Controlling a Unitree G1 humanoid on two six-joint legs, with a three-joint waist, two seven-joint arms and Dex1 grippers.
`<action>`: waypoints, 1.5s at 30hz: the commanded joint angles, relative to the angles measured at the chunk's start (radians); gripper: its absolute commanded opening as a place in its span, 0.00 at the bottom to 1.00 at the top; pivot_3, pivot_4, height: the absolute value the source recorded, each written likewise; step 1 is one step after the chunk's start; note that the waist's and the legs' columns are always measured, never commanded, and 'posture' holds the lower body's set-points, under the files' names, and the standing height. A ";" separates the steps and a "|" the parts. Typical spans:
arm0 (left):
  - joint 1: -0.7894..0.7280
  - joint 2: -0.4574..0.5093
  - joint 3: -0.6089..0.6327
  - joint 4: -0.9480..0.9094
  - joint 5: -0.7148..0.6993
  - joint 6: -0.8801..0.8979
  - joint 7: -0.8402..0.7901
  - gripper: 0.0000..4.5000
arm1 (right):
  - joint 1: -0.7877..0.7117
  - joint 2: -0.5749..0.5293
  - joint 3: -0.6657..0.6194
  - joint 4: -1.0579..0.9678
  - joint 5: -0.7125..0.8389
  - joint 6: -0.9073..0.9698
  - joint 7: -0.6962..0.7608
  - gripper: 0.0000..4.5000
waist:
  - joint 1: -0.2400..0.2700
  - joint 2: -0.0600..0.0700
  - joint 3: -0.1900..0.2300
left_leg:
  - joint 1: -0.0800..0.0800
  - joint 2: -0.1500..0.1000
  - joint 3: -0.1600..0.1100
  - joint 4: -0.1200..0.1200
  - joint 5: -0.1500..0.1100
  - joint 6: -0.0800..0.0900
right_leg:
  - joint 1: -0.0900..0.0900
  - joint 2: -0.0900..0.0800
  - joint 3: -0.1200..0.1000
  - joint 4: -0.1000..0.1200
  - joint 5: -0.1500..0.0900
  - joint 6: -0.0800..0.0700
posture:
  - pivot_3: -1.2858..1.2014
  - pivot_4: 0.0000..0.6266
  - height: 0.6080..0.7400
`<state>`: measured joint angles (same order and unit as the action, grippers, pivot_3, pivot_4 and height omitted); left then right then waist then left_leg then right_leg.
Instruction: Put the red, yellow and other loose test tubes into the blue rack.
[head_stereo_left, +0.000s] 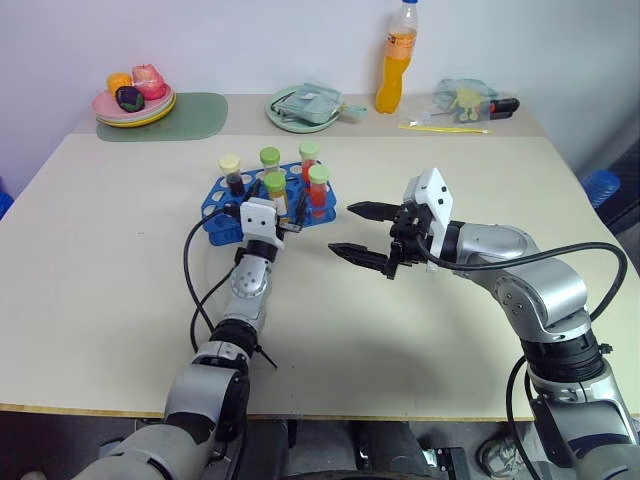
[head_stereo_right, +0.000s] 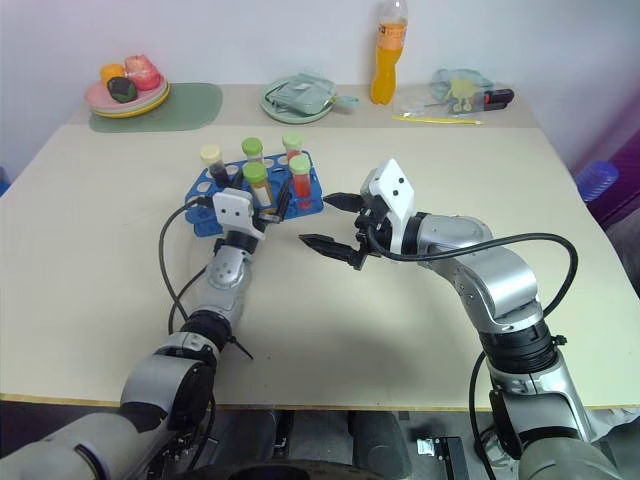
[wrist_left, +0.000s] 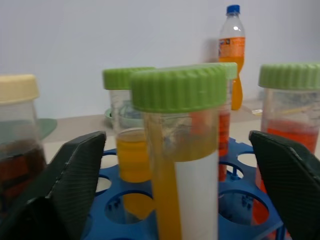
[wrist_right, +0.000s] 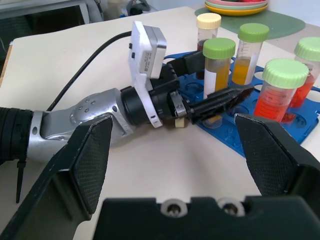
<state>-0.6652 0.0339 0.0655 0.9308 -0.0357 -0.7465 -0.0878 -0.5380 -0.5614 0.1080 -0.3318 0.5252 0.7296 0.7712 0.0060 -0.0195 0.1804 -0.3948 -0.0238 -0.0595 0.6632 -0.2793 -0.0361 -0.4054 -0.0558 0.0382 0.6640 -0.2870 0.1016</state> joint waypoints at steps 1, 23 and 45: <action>0.050 0.008 0.025 -0.152 -0.045 0.028 -0.013 0.98 | -0.015 0.001 -0.025 -0.038 0.009 -0.010 -0.003 0.96 | -0.001 0.000 0.000 | 0.000 0.000 0.000 0.000 0.000 0.000 | 0.000 0.000 0.000 0.000 0.000 0.000 | 0.52 0.24 0.92; 0.172 0.482 0.002 -1.548 -0.411 2.175 -0.079 0.98 | -0.014 -0.129 0.053 0.014 -0.043 -0.146 0.277 0.96 | -0.018 0.000 0.001 | 0.001 0.001 -0.001 0.000 -0.001 0.001 | 0.002 0.002 0.000 0.000 0.000 0.000 | 0.52 0.24 0.92; -0.171 0.613 -0.305 -1.002 -0.645 2.361 -0.029 0.98 | 0.059 -0.109 0.078 -0.065 -0.047 -0.139 0.265 0.96 | -0.017 0.000 0.002 | 0.001 0.000 -0.001 0.000 0.000 0.000 | 0.001 -0.002 0.002 0.000 0.000 0.000 | 0.52 0.24 0.92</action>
<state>-0.8076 0.6462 -0.2253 -0.0845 -0.6992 1.6064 -0.1168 -0.4772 -0.6776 0.1918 -0.3596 0.4751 0.5995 1.0419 -0.0111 -0.0200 0.1822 -0.3938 -0.0236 -0.0607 0.6628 -0.2796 -0.0365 -0.4049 -0.0580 0.0400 0.6637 -0.2872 0.1013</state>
